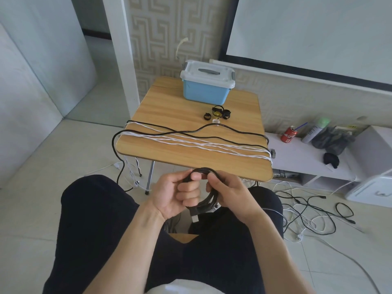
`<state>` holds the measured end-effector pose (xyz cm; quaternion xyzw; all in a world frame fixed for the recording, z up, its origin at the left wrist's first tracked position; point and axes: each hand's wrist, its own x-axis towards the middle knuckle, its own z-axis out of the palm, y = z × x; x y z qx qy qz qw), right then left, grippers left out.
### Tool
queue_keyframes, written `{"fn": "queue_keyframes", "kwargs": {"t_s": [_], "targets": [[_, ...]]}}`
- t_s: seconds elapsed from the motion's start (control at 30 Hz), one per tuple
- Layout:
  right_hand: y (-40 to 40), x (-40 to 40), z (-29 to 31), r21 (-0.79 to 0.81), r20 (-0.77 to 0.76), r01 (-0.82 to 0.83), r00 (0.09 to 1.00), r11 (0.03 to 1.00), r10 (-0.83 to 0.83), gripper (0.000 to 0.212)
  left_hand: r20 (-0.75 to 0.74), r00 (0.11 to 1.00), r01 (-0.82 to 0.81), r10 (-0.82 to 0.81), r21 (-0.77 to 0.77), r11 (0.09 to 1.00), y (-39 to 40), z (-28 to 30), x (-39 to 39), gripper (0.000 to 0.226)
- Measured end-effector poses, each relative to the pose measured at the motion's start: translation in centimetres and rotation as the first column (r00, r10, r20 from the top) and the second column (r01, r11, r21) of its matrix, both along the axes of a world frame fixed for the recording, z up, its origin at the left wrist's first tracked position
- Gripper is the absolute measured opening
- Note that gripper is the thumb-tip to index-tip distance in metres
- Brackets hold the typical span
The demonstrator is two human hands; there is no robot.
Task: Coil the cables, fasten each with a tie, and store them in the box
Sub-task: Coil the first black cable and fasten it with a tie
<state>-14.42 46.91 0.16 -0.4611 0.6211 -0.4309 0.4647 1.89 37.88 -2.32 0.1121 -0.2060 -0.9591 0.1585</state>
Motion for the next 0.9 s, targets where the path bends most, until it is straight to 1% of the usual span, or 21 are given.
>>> {"fn": "queue_keyframes", "kwargs": {"t_s": [0.07,0.13,0.2,0.23,0.3,0.33,0.37,0.43,0.5,0.57,0.6,0.63,0.67,0.7,0.73,0.8,0.87,0.9], "targets": [[-0.2,-0.2,-0.1,-0.014,-0.175,-0.008,0.984,1.000,0.005,0.031,0.163,0.973,-0.166,0.165,-0.009,0.986,0.4,0.3,-0.5,0.035],[-0.3,-0.7,-0.6,-0.026,-0.293,0.021,0.956,0.999,-0.028,0.034,0.217,0.932,-0.299,0.292,0.004,0.954,0.5,1.0,-0.7,0.042],[0.0,-1.5,-1.3,-0.016,-0.369,0.102,0.924,0.995,-0.101,0.033,0.199,0.892,-0.433,0.407,0.113,0.894,-0.1,1.4,-0.6,0.047],[0.3,-2.0,-1.6,-0.001,-0.422,0.132,0.899,0.991,-0.120,0.037,0.176,0.867,-0.494,0.466,0.180,0.850,-0.4,1.5,-0.4,0.048],[1.1,-2.5,-2.0,0.069,-0.527,0.147,0.845,0.987,-0.089,0.046,0.115,0.818,-0.572,0.564,0.262,0.777,-1.2,1.6,0.3,0.047],[1.5,-2.5,-2.3,0.122,-0.575,0.133,0.817,0.984,-0.039,0.047,0.094,0.797,-0.597,0.596,0.262,0.758,-1.6,1.7,0.6,0.045],[1.9,-2.4,-2.7,0.174,-0.621,0.111,0.783,0.978,0.022,0.045,0.086,0.778,-0.623,0.623,0.239,0.745,-1.9,1.6,0.9,0.042],[2.4,-1.9,-3.6,0.246,-0.669,0.058,0.733,0.968,0.126,0.031,0.104,0.741,-0.672,0.664,0.123,0.731,-2.3,1.6,1.0,0.029],[2.8,-0.7,-3.7,0.254,-0.646,0.021,0.748,0.967,0.153,0.017,0.139,0.722,-0.680,0.677,-0.035,0.732,-2.2,1.3,0.6,0.020],[2.7,0.8,-3.0,0.220,-0.642,-0.057,0.743,0.974,0.188,0.012,0.182,0.719,-0.641,0.671,-0.200,0.741,-1.7,0.9,-0.1,0.013],[2.7,1.5,-2.5,0.209,-0.635,-0.104,0.742,0.972,0.216,0.014,0.216,0.722,-0.590,0.657,-0.303,0.748,-1.4,0.6,-0.3,0.009],[2.6,2.0,-1.9,0.197,-0.618,-0.149,0.749,0.969,0.241,0.016,0.267,0.726,-0.501,0.634,-0.427,0.753,-1.2,0.5,-0.4,0.008],[2.5,2.5,-1.3,0.177,-0.602,-0.187,0.756,0.966,0.257,0.018,0.326,0.735,-0.371,0.595,-0.541,0.755,-0.9,0.4,-0.4,0.009],[2.5,2.7,-0.7,0.146,-0.590,-0.216,0.764,0.965,0.261,0.018,0.381,0.750,-0.231,0.540,-0.614,0.755,-0.6,0.4,-0.3,0.009],[2.4,2.6,0.1,0.108,-0.580,-0.234,0.775,0.966,0.253,0.017,0.433,0.767,-0.104,0.473,-0.643,0.759,-0.5,0.2,-0.3,0.011],[2.3,2.1,1.7,0.033,-0.540,-0.233,0.814,0.972,0.213,0.011,0.514,0.791,0.080,0.333,-0.625,0.776,-0.1,0.0,-0.2,0.019],[2.2,1.2,3.1,-0.026,-0.472,-0.209,0.865,0.978,0.172,0.012,0.531,0.826,0.223,0.187,-0.613,0.758,0.3,0.1,-0.2,0.022],[2.1,0.7,3.6,-0.049,-0.441,-0.188,0.886,0.981,0.147,0.015,0.509,0.855,0.273,0.099,-0.604,0.749,0.5,0.3,-0.4,0.023]]}}
